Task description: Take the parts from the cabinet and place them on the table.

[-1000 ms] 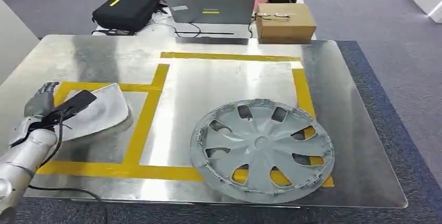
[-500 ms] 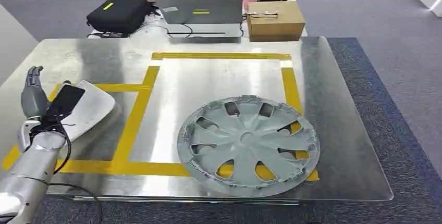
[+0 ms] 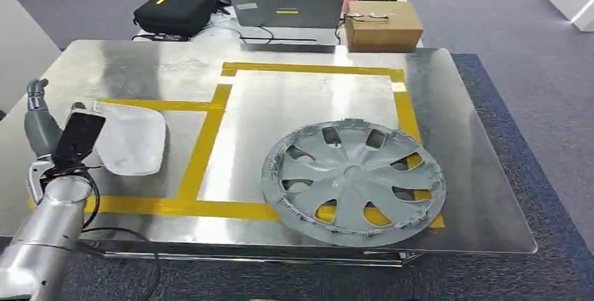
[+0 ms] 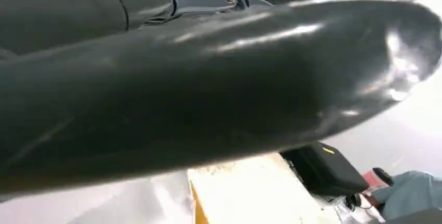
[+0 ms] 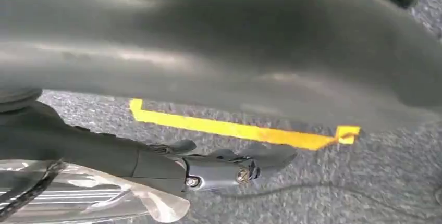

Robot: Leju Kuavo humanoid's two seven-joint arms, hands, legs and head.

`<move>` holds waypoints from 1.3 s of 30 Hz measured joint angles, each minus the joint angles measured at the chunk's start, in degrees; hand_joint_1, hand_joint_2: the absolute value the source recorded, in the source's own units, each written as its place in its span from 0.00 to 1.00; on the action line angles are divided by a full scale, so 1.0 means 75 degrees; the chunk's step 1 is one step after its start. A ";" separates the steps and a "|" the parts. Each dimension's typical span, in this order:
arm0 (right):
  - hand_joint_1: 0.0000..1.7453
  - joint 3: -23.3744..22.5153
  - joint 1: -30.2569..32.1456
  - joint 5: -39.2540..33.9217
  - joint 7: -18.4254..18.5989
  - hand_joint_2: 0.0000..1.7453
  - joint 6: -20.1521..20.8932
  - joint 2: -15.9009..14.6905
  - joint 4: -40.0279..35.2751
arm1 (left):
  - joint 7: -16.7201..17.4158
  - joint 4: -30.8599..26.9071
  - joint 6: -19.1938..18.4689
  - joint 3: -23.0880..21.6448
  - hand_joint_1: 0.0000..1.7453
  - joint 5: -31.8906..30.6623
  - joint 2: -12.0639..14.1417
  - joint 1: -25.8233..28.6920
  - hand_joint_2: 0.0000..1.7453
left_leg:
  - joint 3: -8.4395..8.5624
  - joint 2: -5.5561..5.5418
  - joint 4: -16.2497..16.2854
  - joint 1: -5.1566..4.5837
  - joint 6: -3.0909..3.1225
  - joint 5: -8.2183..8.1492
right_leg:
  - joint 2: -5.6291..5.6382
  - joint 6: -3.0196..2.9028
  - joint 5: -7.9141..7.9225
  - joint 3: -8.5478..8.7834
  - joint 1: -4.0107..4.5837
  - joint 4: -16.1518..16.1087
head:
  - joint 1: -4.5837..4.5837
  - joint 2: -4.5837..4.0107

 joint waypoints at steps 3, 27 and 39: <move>0.00 -0.0003 0.0004 0.0000 0.0000 0.00 0.0000 0.0003 0.0000 | -0.0003 -0.0096 0.0000 0.0000 0.00 0.0023 -0.0041 0.0076 0.00 | -0.0169 -0.0001 0.0012 -0.0017 -0.0025 0.0128 | 0.0000 -0.0053 0.0442 0.0726 0.0008 -0.0809 | -0.0009 0.0000; 0.00 -0.0003 0.0000 0.0006 0.0018 0.00 -0.0058 0.0055 0.0012 | 0.0020 -0.0414 0.0076 -0.0023 0.00 0.0268 -0.0128 0.0211 0.00 | 0.0461 0.0008 -0.0230 0.0022 -0.0063 -0.0183 | -0.0012 -0.0122 0.1297 0.0720 0.0052 -0.2276 | -0.0067 0.0000; 0.00 -0.0003 -0.0008 -0.0015 0.0018 0.00 -0.0064 0.0055 0.0015 | 0.0026 -0.0536 0.0119 -0.0026 0.00 0.0271 -0.0134 0.0372 0.00 | -0.0329 0.0017 -0.0047 -0.0014 -0.0245 0.0437 | 0.0005 -0.0120 0.0734 0.1915 0.0018 -0.2596 | -0.0035 0.0000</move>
